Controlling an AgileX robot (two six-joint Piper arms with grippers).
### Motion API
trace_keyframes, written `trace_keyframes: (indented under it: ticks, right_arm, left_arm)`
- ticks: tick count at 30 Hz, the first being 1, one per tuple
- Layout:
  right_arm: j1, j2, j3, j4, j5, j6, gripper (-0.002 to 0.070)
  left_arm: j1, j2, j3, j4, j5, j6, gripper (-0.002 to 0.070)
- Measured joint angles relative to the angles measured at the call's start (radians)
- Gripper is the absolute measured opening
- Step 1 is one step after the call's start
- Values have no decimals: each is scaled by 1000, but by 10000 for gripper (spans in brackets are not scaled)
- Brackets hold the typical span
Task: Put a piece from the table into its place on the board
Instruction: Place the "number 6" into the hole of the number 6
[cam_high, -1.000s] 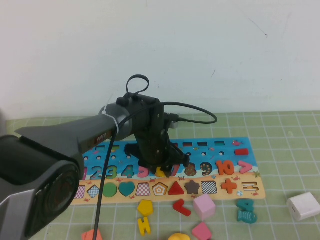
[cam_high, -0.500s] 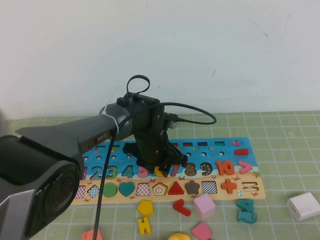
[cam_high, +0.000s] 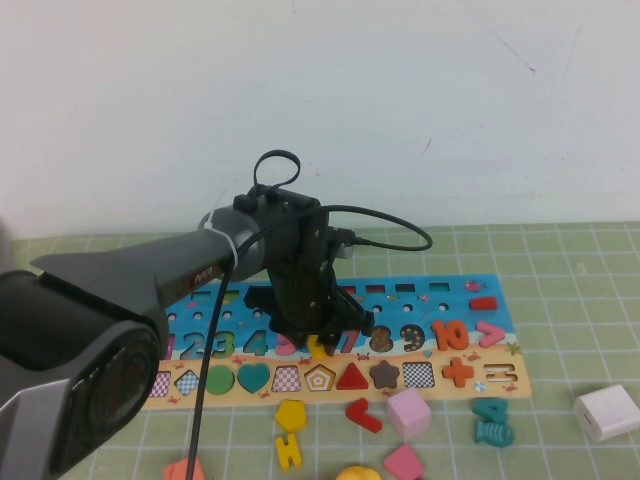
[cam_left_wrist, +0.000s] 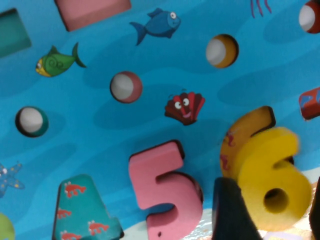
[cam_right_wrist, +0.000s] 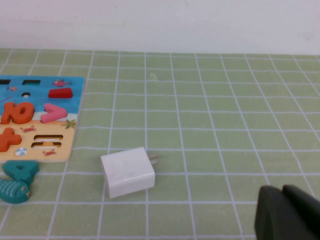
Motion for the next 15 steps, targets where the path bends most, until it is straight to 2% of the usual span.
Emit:
trace_keyframes:
  ticks: [15]
  right_arm:
    - [0,0,0,0,0,0,-1]
  left_arm:
    - [0,0,0,2,-2,0,322]
